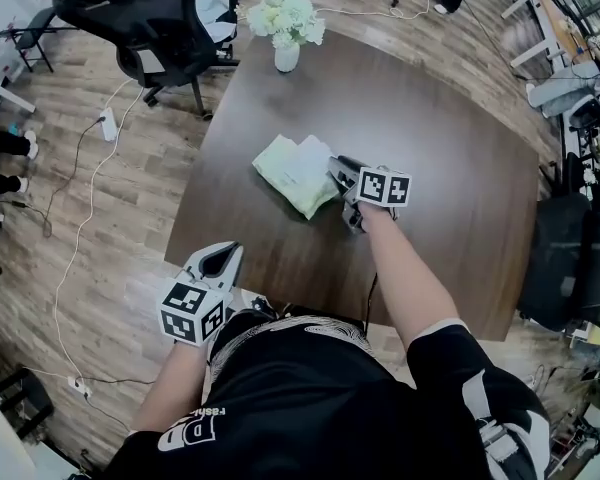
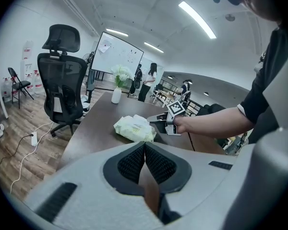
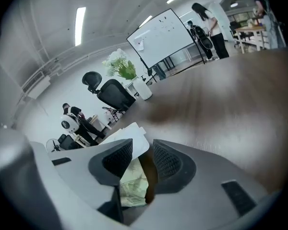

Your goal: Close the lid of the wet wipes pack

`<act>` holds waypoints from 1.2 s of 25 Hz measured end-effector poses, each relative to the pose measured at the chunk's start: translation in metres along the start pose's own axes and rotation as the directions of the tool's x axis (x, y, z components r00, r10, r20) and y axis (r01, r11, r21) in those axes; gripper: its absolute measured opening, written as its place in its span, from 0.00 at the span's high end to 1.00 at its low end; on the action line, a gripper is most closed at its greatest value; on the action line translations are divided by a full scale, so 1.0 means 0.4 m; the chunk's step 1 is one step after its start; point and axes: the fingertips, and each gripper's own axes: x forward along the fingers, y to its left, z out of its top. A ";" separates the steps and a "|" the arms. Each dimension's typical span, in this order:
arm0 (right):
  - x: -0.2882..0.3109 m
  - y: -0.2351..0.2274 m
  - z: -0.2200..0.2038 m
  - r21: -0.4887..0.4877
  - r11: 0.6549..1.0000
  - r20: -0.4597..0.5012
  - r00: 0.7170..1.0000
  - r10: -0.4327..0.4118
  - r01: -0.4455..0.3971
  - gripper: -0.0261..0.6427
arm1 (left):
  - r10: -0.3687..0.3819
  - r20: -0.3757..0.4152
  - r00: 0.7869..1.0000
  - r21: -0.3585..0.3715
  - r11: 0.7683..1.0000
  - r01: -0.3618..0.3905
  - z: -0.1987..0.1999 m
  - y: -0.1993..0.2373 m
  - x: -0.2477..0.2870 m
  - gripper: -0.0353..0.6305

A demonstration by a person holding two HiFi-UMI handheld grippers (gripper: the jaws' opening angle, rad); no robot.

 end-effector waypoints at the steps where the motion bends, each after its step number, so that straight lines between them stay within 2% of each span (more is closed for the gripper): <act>1: 0.005 0.003 0.001 0.026 1.000 0.002 1.000 0.017 -0.017 0.78 | 0.001 -0.001 1.000 -0.003 1.000 -0.001 -0.001 0.003 -0.001 0.92; 4: 0.010 0.005 0.005 0.051 0.998 0.011 0.999 0.030 -0.031 0.78 | 0.004 0.003 1.000 -0.007 1.000 -0.004 -0.003 0.010 -0.002 0.92; 9: 0.001 0.015 0.013 0.027 0.999 0.024 0.999 0.023 -0.023 0.79 | 0.000 0.008 1.000 -0.004 1.000 0.000 -0.001 0.009 -0.004 0.92; 14: -0.024 0.030 0.038 -0.001 1.000 0.063 0.998 0.013 -0.013 0.87 | -0.010 0.008 1.000 0.003 1.000 0.010 0.000 0.010 -0.004 0.92; 17: -0.036 0.045 0.050 -0.033 0.999 0.081 0.997 0.019 -0.016 0.91 | -0.018 0.012 1.000 0.012 1.000 0.018 0.002 0.008 -0.003 0.92; 25: -0.059 0.107 0.066 -0.133 0.991 0.090 0.995 0.032 -0.020 0.92 | -0.040 0.017 0.999 0.026 0.999 0.039 0.011 -0.002 -0.005 0.92; 30: -0.075 0.148 0.054 -0.257 0.966 0.071 0.997 0.017 0.001 0.92 | -0.043 0.025 0.999 0.036 0.998 0.042 0.009 -0.004 -0.017 0.92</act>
